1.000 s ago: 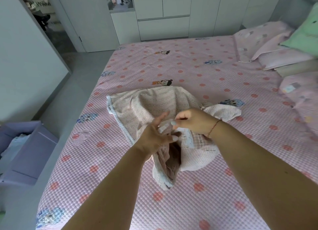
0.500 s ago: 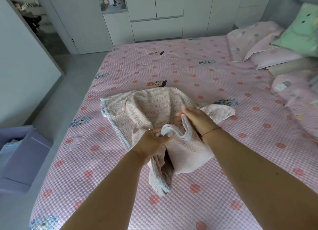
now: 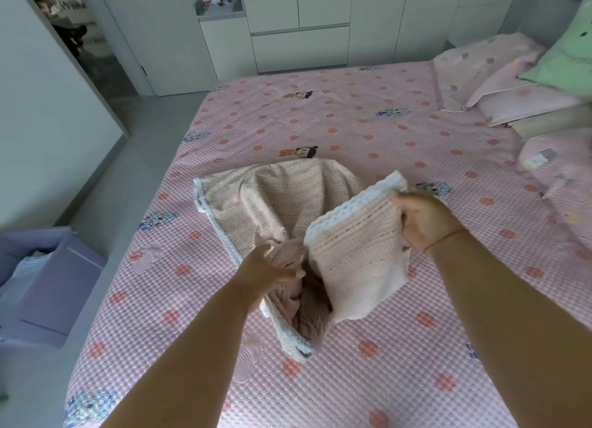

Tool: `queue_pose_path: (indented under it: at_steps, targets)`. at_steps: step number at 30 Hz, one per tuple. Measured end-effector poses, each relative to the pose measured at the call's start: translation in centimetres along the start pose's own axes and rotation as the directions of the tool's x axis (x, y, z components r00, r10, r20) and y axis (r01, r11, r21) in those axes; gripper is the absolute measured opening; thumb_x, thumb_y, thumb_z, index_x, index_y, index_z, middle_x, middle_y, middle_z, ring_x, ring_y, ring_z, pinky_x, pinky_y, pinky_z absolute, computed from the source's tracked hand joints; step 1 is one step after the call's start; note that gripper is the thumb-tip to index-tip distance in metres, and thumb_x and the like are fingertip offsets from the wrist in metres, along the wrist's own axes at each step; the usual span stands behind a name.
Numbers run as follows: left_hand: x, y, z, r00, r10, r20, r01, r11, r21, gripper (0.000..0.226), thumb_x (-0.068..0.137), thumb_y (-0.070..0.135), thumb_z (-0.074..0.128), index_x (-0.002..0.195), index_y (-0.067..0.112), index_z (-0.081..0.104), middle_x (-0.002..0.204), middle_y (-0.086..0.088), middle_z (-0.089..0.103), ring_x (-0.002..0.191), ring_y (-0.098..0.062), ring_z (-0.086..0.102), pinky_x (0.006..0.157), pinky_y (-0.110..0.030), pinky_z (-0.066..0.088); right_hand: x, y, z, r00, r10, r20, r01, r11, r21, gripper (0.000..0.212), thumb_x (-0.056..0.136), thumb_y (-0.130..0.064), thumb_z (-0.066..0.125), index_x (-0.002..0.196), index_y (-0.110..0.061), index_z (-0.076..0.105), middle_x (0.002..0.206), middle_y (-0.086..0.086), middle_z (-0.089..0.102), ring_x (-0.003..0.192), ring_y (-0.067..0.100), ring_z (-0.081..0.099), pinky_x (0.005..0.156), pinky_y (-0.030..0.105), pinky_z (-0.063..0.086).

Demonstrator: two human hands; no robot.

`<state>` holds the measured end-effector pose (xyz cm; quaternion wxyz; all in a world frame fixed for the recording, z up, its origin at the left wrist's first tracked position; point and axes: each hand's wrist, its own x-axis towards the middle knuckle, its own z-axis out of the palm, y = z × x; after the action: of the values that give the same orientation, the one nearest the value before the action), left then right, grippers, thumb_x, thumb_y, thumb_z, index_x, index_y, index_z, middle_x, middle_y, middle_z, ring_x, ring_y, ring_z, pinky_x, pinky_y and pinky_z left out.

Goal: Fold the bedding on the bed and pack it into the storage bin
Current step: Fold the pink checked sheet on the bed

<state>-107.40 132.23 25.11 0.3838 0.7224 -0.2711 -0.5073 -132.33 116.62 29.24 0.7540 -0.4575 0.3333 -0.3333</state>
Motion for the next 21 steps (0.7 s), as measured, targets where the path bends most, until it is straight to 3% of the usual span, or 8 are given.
queue_pose_path:
  at_steps: [3,5,8,11,13,16,19,21]
  targets:
    - [0.9,-1.9,-2.8,0.930,-0.271,-0.247,0.284,0.959,0.016,0.049,0.061,0.014,0.090,0.096,-0.008,0.063,0.093,-0.017,0.069,0.082,-0.027,0.066,0.073,-0.035,0.054,0.1,-1.7,-0.1,0.996,-0.063,-0.066,0.069,0.994,0.084,0.049,0.074,-0.025,0.067,0.114,0.001,0.057,0.106,0.017,0.068,0.097,0.026,0.068,0.076,0.036,0.057]
    - [1.1,-3.0,-4.5,0.892,-0.410,-0.193,0.385,0.910,-0.153,0.047,0.064,0.013,0.088,0.097,-0.009,0.063,0.096,-0.018,0.068,0.091,-0.029,0.064,0.087,-0.042,0.054,-0.2,-1.5,0.1,0.999,-0.033,-0.022,0.033,0.999,-0.014,0.042,0.070,-0.034,0.073,0.099,-0.006,0.063,0.093,0.007,0.073,0.084,0.014,0.069,0.075,0.029,0.056]
    - [1.3,-3.1,-5.7,0.875,-0.447,-0.186,0.365,0.862,-0.353,0.041,0.074,0.013,0.082,0.104,-0.008,0.063,0.098,-0.020,0.063,0.092,-0.030,0.058,0.099,-0.049,0.046,-0.2,-0.5,0.6,0.990,0.137,0.028,-0.115,0.911,-0.396,0.073,0.030,-0.068,0.084,0.083,-0.019,0.073,0.112,0.014,0.067,0.102,0.019,0.065,0.096,0.034,0.050]
    - [1.9,-2.8,-6.4,0.883,-0.435,-0.179,0.297,0.811,-0.503,0.040,0.081,0.011,0.075,0.114,-0.007,0.061,0.104,-0.019,0.064,0.098,-0.033,0.061,0.098,-0.054,0.047,-0.6,-1.1,2.2,0.958,0.285,0.040,-0.159,0.641,-0.751,0.064,0.053,-0.083,0.065,0.098,-0.037,0.068,0.104,-0.012,0.061,0.110,0.013,0.054,0.079,0.016,0.050]
    - [1.1,-1.5,-6.4,0.878,-0.424,-0.221,0.252,0.804,-0.539,0.030,0.090,0.009,0.061,0.118,-0.004,0.059,0.106,-0.019,0.064,0.099,-0.032,0.063,0.096,-0.048,0.050,-0.7,-2.4,3.1,0.966,0.253,0.046,-0.145,0.682,-0.717,0.064,0.061,-0.073,0.069,0.105,-0.026,0.068,0.099,-0.011,0.064,0.099,0.011,0.060,0.057,0.008,0.047]
    - [-0.9,0.8,-6.8,0.822,-0.360,-0.442,0.130,0.874,-0.468,0.020,0.100,0.015,0.047,0.106,0.000,0.058,0.076,-0.013,0.060,0.068,-0.023,0.056,0.063,-0.032,0.048,-2.0,-4.2,3.7,0.945,0.247,0.213,-0.112,0.859,-0.500,0.074,0.022,-0.065,0.088,0.079,-0.018,0.077,0.078,0.001,0.073,0.071,0.011,0.068,0.059,0.017,0.052]
    - [-2.0,3.5,-7.1,0.814,-0.184,-0.551,-0.014,0.942,-0.335,0.034,0.103,0.027,0.043,0.091,0.004,0.065,0.061,-0.003,0.059,0.058,-0.016,0.051,0.054,-0.028,0.043,-2.5,-4.8,4.9,0.916,0.237,0.324,-0.085,0.904,-0.420,0.057,0.030,-0.051,0.092,0.072,-0.017,0.078,0.072,0.002,0.072,0.062,0.010,0.067,0.056,0.018,0.053]
    - [-1.9,4.9,-7.0,0.827,-0.119,-0.550,-0.089,0.937,-0.336,0.034,0.102,0.028,0.045,0.107,-0.001,0.061,0.071,-0.001,0.056,0.061,-0.015,0.053,0.058,-0.029,0.046,-1.4,-4.9,5.7,0.965,0.134,0.227,-0.037,0.921,-0.389,0.044,0.050,-0.049,0.086,0.079,-0.018,0.076,0.080,-0.001,0.074,0.077,0.012,0.069,0.071,0.022,0.055]
